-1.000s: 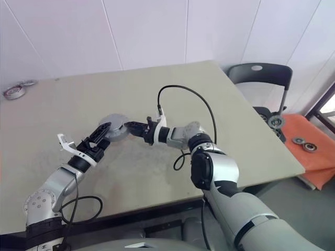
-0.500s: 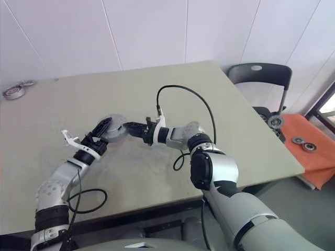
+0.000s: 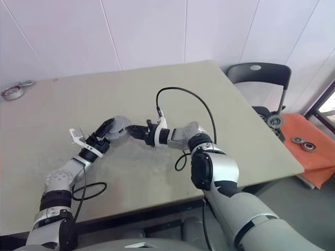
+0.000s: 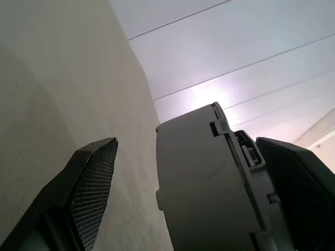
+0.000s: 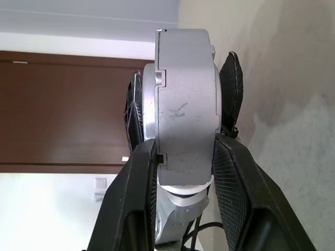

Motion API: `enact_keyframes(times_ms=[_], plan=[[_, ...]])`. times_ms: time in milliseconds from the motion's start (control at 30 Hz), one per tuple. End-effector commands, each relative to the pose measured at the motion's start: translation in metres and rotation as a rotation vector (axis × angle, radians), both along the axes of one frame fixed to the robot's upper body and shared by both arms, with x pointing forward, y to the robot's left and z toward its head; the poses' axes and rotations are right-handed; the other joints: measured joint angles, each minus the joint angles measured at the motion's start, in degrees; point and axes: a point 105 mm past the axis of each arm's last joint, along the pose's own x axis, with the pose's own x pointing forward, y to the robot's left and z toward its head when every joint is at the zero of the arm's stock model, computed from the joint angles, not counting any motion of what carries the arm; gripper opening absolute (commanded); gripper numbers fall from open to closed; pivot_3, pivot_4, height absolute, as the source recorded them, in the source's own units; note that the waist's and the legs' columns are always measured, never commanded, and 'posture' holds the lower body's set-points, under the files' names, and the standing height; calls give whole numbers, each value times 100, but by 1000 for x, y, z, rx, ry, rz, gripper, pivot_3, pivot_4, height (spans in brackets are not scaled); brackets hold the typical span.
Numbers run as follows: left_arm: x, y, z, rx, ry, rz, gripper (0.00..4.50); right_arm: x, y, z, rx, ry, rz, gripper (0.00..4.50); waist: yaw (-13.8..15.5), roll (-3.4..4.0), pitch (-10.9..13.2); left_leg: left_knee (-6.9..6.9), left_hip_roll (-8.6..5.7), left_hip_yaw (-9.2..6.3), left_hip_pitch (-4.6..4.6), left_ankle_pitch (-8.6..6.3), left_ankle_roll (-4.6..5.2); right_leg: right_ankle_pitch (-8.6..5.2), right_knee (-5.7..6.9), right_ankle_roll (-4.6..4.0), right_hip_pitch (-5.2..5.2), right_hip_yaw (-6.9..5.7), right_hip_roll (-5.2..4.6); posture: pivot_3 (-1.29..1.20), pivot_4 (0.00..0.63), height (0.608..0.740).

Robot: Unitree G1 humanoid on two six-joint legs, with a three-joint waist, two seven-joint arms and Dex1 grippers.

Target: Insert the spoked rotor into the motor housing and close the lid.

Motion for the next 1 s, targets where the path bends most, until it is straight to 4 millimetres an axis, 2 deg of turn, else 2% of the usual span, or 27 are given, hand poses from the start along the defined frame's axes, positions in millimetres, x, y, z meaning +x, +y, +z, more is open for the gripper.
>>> enact_keyframes(times_ms=[33,300,433,500,533,633,833,1000], plan=[[-4,1,-11,32,35,-19,4467,12,6,40,139,-88,-24,1196,-1,0,0,0,0,0,0,0,0,0,0,0,0,0,0,0,0,740],[-7,-11,-2,36,-7,-62,4467,12,6,39,138,-90,-27,1196,1,0,0,0,0,-2,0,0,0,0,1,0,0,0,-2,0,0,740],[-6,-13,10,44,-35,-62,3220,12,6,38,134,-89,-32,1196,5,0,0,0,0,-3,0,0,0,1,1,1,0,0,-2,0,0,740],[-7,-16,26,43,-81,-69,2600,13,6,38,132,-89,-34,1196,-2,0,0,0,0,-3,0,0,0,1,1,1,0,0,-2,0,0,740],[-7,-18,34,42,-100,-72,2528,13,6,37,131,-89,-35,1196,-2,0,0,0,0,-3,0,0,0,1,1,1,0,1,-2,0,0,740],[-9,-21,44,51,-114,-79,2527,13,5,37,130,-89,-39,1196,7,0,0,0,0,-4,0,0,0,1,1,1,-1,1,-3,0,0,740],[-8,-22,46,44,-92,-63,2527,13,6,36,129,-89,-42,1196,12,-1,0,3,0,-3,0,0,0,2,2,2,2,0,-2,0,0,740],[-9,-27,55,27,-109,-60,2484,13,5,36,128,-88,-43,1196,9,-1,0,2,0,-3,0,0,0,2,1,2,1,0,-3,0,0,740]])
